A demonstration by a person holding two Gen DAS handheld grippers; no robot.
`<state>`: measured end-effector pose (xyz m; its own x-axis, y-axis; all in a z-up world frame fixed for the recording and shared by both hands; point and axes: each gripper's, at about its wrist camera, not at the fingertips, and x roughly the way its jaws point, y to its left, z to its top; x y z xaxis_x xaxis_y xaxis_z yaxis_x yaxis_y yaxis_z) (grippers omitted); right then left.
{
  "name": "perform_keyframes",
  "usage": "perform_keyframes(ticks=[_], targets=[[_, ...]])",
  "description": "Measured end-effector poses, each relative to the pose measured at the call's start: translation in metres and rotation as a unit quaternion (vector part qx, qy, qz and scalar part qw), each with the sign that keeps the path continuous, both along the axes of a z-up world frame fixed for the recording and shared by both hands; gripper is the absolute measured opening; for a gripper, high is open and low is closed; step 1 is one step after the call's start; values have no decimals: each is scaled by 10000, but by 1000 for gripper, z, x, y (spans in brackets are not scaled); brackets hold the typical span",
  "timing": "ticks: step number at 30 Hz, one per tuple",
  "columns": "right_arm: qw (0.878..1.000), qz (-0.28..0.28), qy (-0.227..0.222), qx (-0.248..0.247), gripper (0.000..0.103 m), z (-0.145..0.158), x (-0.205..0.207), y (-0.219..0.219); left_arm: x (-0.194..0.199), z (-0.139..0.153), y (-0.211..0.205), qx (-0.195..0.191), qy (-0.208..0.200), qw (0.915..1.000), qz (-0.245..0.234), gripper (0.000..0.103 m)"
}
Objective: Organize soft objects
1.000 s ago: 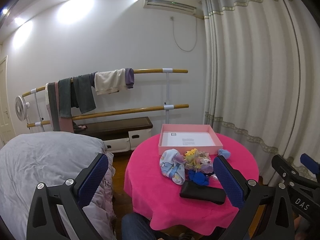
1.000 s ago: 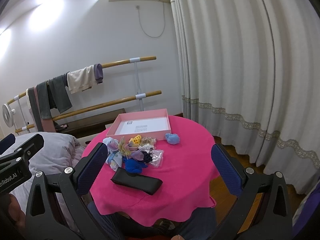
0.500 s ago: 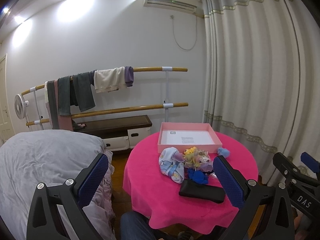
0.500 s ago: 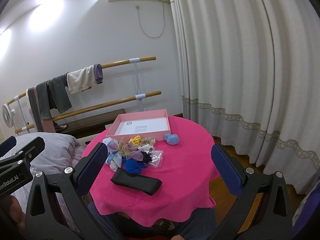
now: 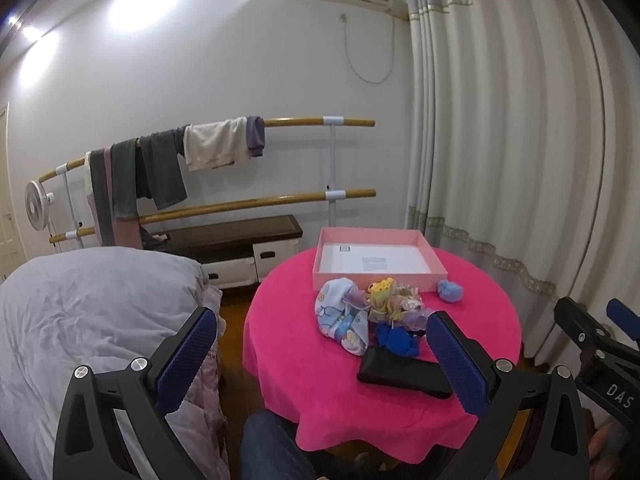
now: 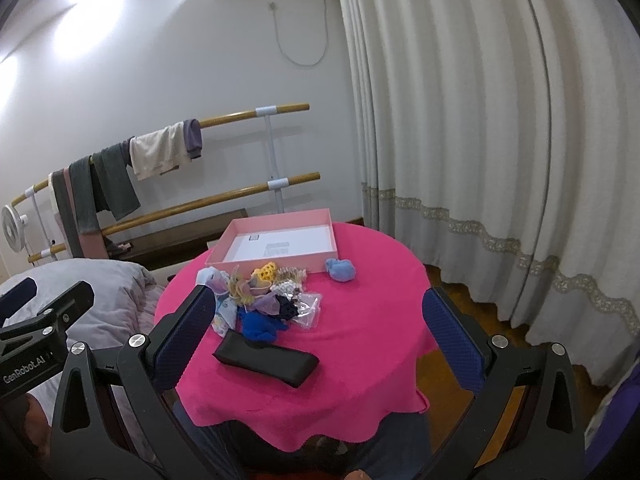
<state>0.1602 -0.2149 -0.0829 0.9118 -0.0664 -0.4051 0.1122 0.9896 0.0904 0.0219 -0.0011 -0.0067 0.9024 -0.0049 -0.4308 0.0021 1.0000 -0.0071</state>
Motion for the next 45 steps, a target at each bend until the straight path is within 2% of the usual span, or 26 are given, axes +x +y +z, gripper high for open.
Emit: perform_keyframes(ticks=[6, 13, 20, 30, 41, 45], targets=[[9997, 155, 164, -13, 103, -16, 19, -4, 27, -12, 1, -21, 180, 9998, 49, 103], [9962, 491, 717, 26, 103, -53, 62, -10, 80, -46, -5, 4, 704, 9974, 136, 103], [9874, 989, 1235, 50, 103, -89, 101, -8, 129, -72, -5, -43, 1253, 9919, 205, 103], [9591, 2023, 1968, -232, 103, -130, 156, 21, 203, -105, 9, -202, 1781, 9830, 405, 103], [9266, 2704, 2536, -625, 103, -167, 182, 46, 247, -143, 13, -207, 2189, 9748, 384, 103], [9176, 2970, 2579, -571, 103, -173, 186, 51, 256, -155, 18, -206, 2309, 9719, 399, 103]])
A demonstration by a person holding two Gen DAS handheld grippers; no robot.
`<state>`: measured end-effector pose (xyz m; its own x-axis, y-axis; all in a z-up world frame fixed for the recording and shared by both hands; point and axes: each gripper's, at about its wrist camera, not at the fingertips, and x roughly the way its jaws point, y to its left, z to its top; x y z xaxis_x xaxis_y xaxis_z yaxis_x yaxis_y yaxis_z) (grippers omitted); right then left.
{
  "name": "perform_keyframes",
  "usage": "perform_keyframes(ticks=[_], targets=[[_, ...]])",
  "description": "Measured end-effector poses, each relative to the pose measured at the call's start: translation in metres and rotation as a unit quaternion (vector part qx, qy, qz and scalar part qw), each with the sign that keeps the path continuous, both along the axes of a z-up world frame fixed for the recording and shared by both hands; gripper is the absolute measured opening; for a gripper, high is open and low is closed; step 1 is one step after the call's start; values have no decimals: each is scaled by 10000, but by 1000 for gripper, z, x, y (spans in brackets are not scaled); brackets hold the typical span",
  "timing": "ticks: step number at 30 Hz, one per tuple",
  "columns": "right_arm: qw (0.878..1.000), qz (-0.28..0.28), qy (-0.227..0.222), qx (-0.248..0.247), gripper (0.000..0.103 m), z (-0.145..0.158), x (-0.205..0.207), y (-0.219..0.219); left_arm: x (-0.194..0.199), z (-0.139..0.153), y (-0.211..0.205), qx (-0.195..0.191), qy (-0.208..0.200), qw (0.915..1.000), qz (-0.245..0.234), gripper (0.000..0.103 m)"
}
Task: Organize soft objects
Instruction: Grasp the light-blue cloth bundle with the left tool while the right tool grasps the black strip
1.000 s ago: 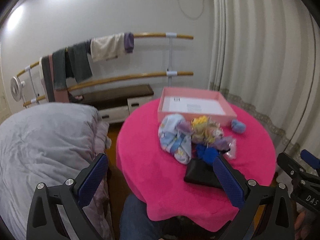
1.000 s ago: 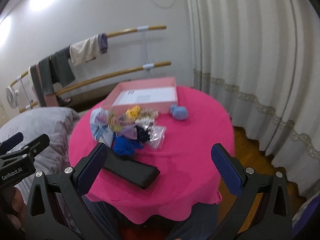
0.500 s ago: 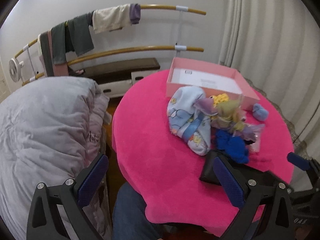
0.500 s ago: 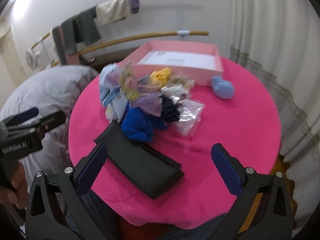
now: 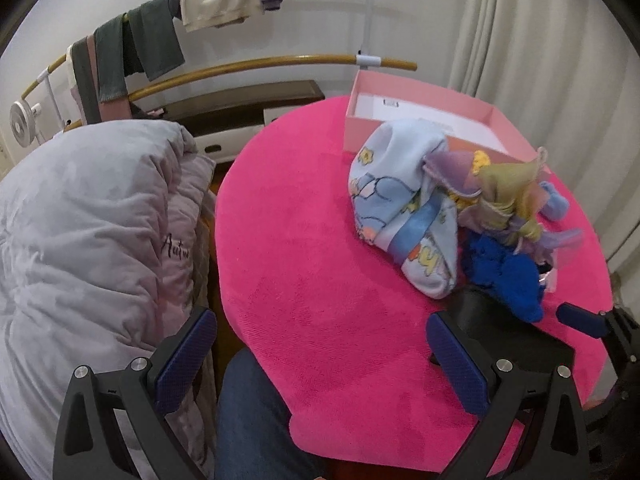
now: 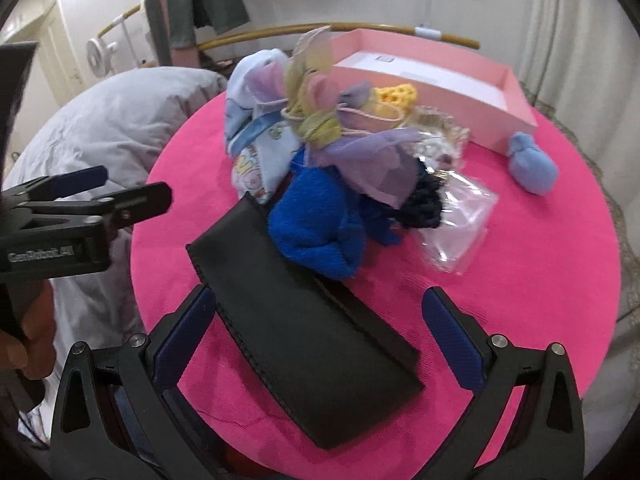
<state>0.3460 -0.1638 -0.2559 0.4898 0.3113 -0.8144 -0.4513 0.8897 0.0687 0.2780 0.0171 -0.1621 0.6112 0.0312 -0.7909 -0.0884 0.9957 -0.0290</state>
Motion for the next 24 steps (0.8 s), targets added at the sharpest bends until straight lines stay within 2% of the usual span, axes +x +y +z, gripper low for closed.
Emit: perform_keyframes(ticks=[2, 4, 5, 7, 10, 13, 17, 24], targets=[[9997, 218, 61, -133, 98, -5, 0, 8, 4, -4, 0, 1, 32, 10000, 10, 103], [9980, 464, 73, -422, 85, -13, -3, 19, 6, -7, 0, 6, 46, 10000, -1, 103], [9974, 495, 59, -514, 83, -16, -3, 23, 7, -8, -1, 6, 46, 10000, -7, 103], [9988, 396, 3, -285, 69, -15, -1, 18, 6, -8, -2, 1, 53, 10000, -31, 103], [9992, 373, 122, 125, 55, -10, 4, 2, 5, -9, -6, -67, 60, 9999, -102, 103], [9987, 489, 171, 4, 50, -10, -1, -7, 3, -9, -13, -150, 62, 9996, -221, 103], [9987, 479, 188, -44, 50, -9, -6, -18, 2, -9, -24, -145, 37, 9993, -343, 103], [9990, 236, 177, 346, 49, 1, -4, -40, 27, -14, -28, -25, -11, 9998, -190, 103]])
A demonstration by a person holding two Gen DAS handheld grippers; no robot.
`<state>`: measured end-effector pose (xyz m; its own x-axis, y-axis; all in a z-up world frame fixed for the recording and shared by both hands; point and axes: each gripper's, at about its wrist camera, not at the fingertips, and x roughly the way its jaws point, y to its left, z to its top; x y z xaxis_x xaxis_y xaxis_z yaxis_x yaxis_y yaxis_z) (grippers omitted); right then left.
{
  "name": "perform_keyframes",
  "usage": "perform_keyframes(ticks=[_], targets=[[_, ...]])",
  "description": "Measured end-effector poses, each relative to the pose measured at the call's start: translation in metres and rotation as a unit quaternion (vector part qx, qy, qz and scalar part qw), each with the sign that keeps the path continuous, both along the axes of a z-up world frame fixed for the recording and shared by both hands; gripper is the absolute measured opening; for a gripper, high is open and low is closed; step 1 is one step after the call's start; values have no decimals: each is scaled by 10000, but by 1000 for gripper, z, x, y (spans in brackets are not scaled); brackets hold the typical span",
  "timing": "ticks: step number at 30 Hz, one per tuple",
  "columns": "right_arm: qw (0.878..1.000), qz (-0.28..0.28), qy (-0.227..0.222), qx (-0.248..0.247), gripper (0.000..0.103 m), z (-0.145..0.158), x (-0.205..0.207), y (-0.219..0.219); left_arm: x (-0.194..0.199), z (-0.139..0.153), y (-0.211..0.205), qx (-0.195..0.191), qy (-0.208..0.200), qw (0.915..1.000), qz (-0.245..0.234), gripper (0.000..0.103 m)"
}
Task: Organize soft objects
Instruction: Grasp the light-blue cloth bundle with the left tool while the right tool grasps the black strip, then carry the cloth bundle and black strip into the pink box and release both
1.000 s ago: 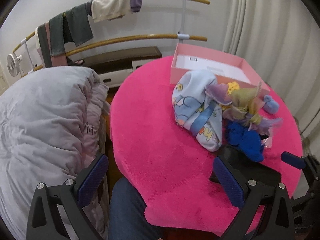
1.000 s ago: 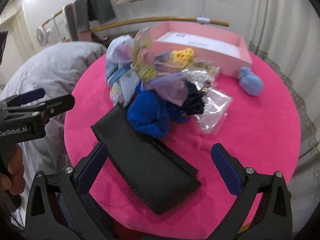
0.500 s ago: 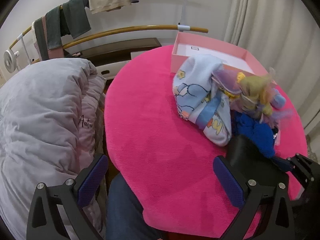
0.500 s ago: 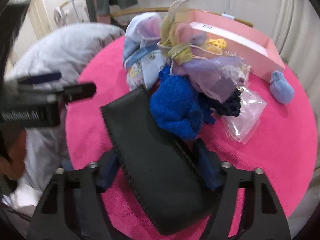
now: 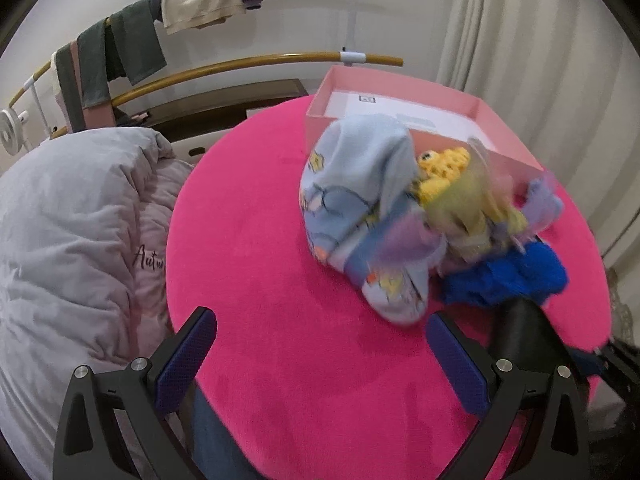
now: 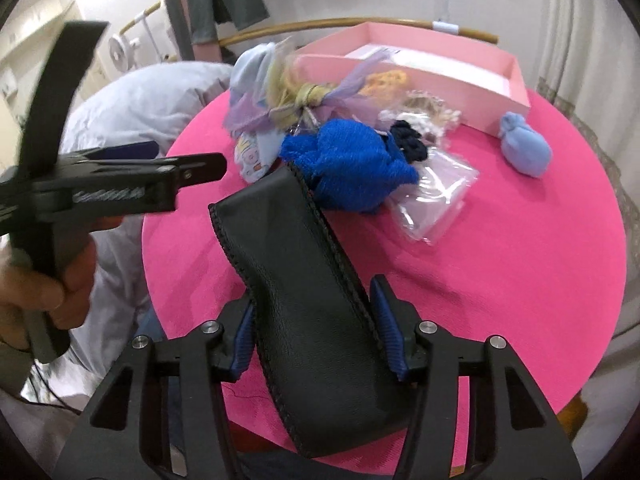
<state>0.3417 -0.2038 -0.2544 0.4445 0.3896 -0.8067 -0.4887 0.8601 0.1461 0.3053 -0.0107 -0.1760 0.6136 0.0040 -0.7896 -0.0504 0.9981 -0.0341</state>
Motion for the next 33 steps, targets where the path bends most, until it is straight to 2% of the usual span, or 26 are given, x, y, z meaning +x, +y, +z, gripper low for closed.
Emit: perform_keyframes(ticks=[5, 12, 14, 16, 22, 28, 33], targets=[[9995, -160, 15, 284, 49, 3, 3, -8, 30, -11, -9, 234, -72, 9997, -33, 103], [9971, -413, 30, 646, 48, 9, 7, -15, 64, -23, -10, 36, -199, 9997, -96, 103], [9968, -453, 10, 656, 48, 10, 8, -13, 72, -26, -11, 32, -228, 9995, -195, 96], [9963, -507, 0, 697, 47, 12, 9, -12, 81, -30, -8, -293, -115, 9988, -385, 62], [9952, -571, -57, 787, 46, 18, 8, -12, 78, -31, 2, -504, -57, 9974, -503, 51], [9938, -647, -145, 892, 42, 26, 2, -11, 54, -29, 26, -428, 32, 9982, -415, 51], [9923, -760, -263, 942, 42, 31, -2, -8, 21, -15, 40, -311, -35, 9990, -328, 51]])
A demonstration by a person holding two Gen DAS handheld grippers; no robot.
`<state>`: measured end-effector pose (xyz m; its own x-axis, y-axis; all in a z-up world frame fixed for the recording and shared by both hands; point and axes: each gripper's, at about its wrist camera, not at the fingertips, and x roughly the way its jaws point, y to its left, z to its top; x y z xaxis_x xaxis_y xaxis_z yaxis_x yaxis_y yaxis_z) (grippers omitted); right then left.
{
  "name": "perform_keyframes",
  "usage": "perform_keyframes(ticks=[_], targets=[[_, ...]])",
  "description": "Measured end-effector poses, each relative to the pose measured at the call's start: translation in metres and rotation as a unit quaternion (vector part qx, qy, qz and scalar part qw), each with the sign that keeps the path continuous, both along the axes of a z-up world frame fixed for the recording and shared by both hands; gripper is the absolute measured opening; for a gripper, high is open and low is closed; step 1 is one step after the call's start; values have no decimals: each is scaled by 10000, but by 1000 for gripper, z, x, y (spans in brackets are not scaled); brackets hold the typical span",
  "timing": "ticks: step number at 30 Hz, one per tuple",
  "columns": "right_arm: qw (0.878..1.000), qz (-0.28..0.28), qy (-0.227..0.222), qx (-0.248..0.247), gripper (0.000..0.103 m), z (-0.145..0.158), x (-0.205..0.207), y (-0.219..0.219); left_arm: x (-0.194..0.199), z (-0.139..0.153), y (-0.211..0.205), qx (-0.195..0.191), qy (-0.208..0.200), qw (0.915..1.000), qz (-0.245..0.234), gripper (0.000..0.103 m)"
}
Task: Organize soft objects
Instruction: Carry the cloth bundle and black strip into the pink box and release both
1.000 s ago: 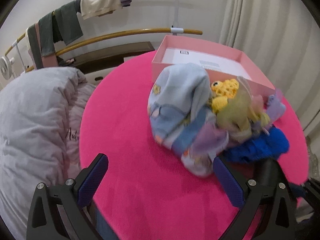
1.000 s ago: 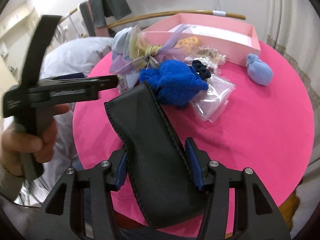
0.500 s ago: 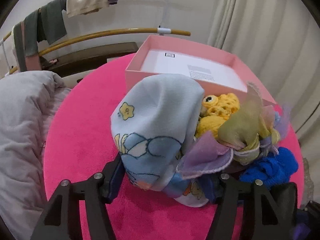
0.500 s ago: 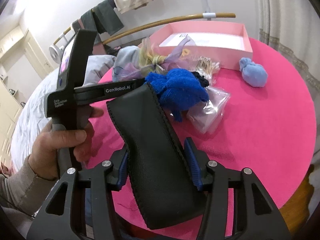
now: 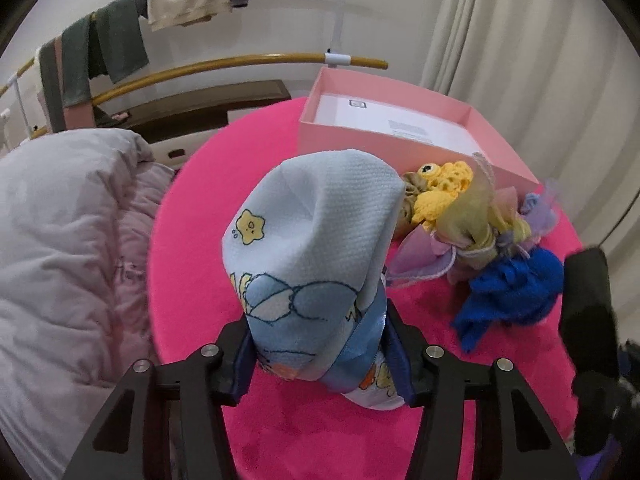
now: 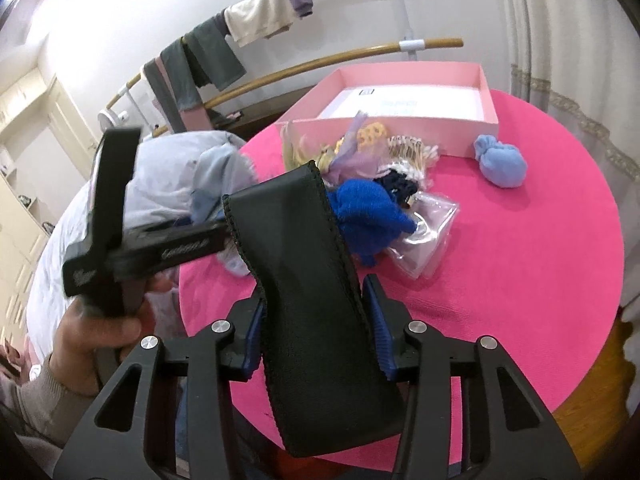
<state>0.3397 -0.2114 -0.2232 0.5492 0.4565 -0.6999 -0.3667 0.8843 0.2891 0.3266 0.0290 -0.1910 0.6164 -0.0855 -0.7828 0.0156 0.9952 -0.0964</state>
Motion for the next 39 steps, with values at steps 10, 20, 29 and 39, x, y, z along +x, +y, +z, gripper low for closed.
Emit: perform_keyframes(ticks=[10, 20, 29, 39], targets=[[9989, -250, -405, -27, 41, 30, 5, -4, -50, 53, -2, 81, -567, 9983, -92, 51], [9963, -269, -813, -35, 41, 62, 49, -10, -28, 89, -5, 121, -875, 9957, -270, 52], [9948, -389, -941, 37, 41, 78, 123, -20, 26, 98, -22, 290, -964, 9945, -282, 53], [9946, -669, -797, -18, 42, 79, 208, -32, 106, 83, -44, 369, -882, 9949, -315, 53]])
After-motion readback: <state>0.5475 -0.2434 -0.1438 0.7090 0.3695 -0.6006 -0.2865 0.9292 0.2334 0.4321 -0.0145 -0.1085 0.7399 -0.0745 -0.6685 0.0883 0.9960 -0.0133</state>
